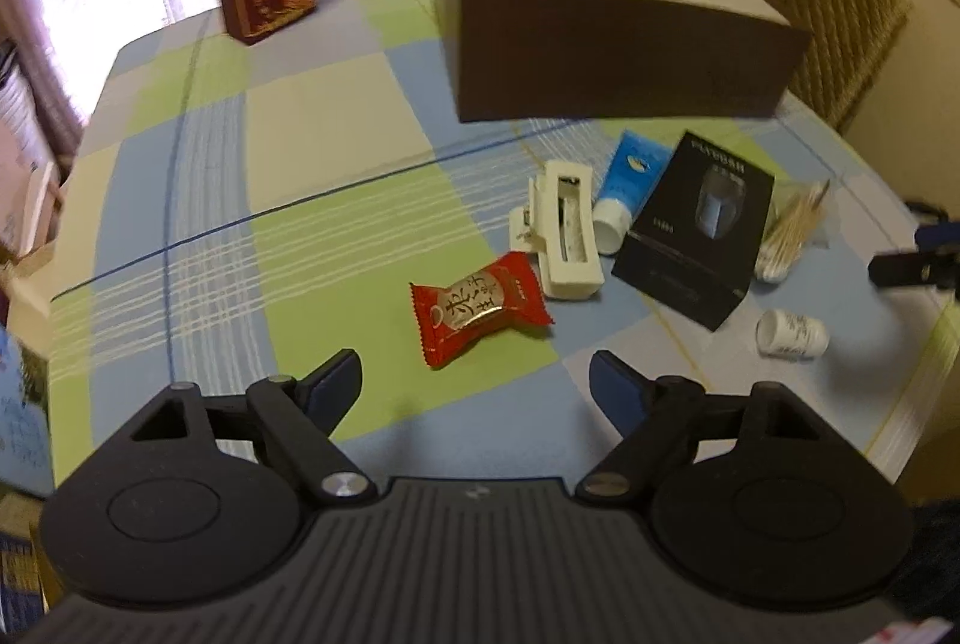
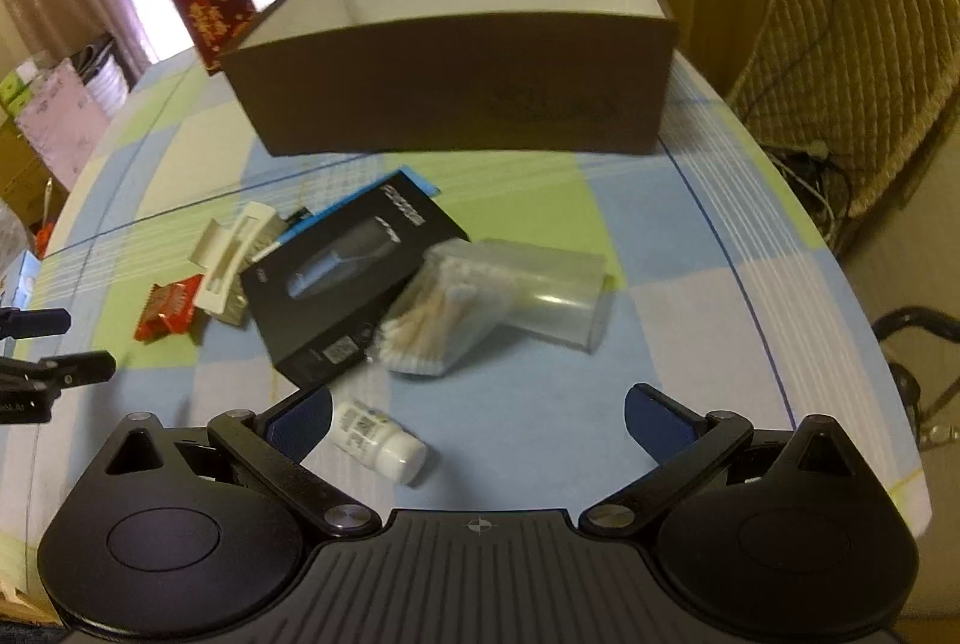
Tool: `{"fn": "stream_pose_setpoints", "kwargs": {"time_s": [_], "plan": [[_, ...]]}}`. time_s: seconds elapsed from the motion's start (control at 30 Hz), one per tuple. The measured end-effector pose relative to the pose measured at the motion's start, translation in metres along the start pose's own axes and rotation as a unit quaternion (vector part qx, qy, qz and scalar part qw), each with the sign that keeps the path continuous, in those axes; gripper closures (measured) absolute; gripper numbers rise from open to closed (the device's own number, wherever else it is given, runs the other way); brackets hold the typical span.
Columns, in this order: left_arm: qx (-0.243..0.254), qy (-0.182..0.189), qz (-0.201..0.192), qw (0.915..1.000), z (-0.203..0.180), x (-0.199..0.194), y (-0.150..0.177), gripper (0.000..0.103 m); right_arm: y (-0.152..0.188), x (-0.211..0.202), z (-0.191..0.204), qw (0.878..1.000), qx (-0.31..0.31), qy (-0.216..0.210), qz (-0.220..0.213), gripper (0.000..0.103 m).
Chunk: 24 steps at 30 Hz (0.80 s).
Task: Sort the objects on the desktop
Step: 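Withdraw both tools from the box back toward the remaining items, then grasp the red candy packet with the left gripper while the right grasps the pill bottle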
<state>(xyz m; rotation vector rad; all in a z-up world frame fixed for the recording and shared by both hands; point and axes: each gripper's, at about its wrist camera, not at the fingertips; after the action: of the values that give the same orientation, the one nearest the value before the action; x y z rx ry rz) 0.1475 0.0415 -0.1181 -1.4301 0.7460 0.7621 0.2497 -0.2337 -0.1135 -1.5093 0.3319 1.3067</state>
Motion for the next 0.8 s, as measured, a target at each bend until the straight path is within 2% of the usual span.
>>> {"fn": "stream_pose_setpoints", "kwargs": {"time_s": [0.13, 0.27, 0.4, 0.67, 0.73, 0.8], "plan": [[0.052, 0.018, 0.008, 0.9984, 0.002, 0.019, 0.0, 0.028, 0.0, 0.004, -0.009, 1.0, 0.012, 0.009, 0.01, 0.002], [0.081, 0.046, 0.012, 0.9956, 0.011, 0.034, -0.003, 0.029, 0.0, 0.009, -0.019, 0.999, 0.023, 0.019, 0.018, 0.002], [0.124, 0.065, 0.01, 0.99, 0.016, 0.045, -0.01, 0.029, 0.0, 0.012, -0.029, 0.998, 0.038, 0.03, 0.027, 0.002], [0.179, 0.1, 0.021, 0.9785, 0.019, 0.071, -0.025, 0.029, 0.002, 0.017, -0.031, 0.997, 0.049, 0.035, 0.043, 0.002], [0.194, 0.103, 0.022, 0.9754, 0.017, 0.075, -0.026, 0.033, 0.002, 0.019, -0.029, 0.997, 0.048, 0.035, 0.045, 0.002], [0.203, 0.112, 0.032, 0.9723, 0.016, 0.08, -0.027, 0.042, 0.003, 0.021, -0.028, 0.997, 0.047, 0.035, 0.048, 0.002]]}}
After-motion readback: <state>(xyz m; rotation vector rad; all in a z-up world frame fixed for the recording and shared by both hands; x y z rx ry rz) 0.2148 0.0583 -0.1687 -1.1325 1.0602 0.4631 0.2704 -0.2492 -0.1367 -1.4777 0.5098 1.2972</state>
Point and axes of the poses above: each gripper's, at about its wrist camera, not at the fingertips, and x roughly the way its jaws point, z to its left, y to its underside, and after that the axes turned 4 degrees about x, right-handed
